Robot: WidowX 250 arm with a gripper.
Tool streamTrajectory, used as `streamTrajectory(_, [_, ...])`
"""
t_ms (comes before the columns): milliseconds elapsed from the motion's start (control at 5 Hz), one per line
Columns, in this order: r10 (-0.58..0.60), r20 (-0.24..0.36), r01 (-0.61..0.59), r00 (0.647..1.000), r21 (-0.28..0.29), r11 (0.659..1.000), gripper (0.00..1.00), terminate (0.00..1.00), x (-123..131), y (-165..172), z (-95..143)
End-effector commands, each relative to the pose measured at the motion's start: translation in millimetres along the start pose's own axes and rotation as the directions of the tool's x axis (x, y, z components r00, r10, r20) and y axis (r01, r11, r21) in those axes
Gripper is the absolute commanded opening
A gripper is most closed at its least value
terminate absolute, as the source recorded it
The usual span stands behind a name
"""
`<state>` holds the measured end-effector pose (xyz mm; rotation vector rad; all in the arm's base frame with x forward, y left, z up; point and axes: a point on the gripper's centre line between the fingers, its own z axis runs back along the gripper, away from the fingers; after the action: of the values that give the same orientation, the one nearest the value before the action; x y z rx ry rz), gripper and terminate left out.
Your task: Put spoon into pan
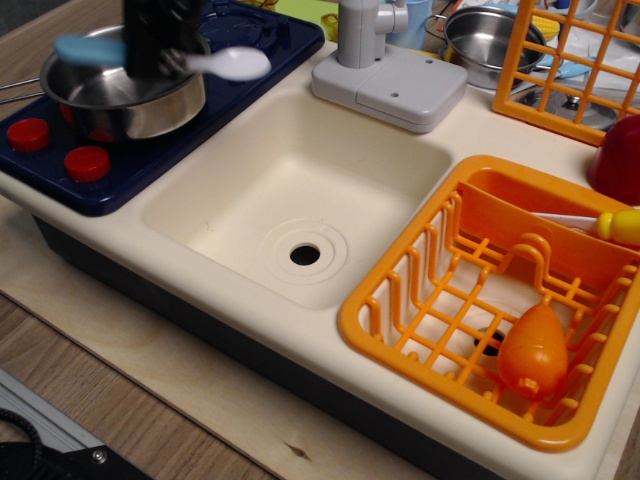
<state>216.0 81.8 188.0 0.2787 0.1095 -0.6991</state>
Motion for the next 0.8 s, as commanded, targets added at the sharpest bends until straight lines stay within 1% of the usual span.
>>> streamTrajectory(0, [-0.052,0.051,0.050,0.997,0.032,0.998,0.00,0.00,-17.3,41.8,3.5])
streamTrajectory(200, [-0.123,0.089,0.119,0.988,0.059,0.991,1.00,0.00,-14.6,45.8,-2.6])
streamTrajectory(600, [-0.123,0.089,0.119,0.988,0.059,0.991,1.00,0.00,-14.6,45.8,-2.6])
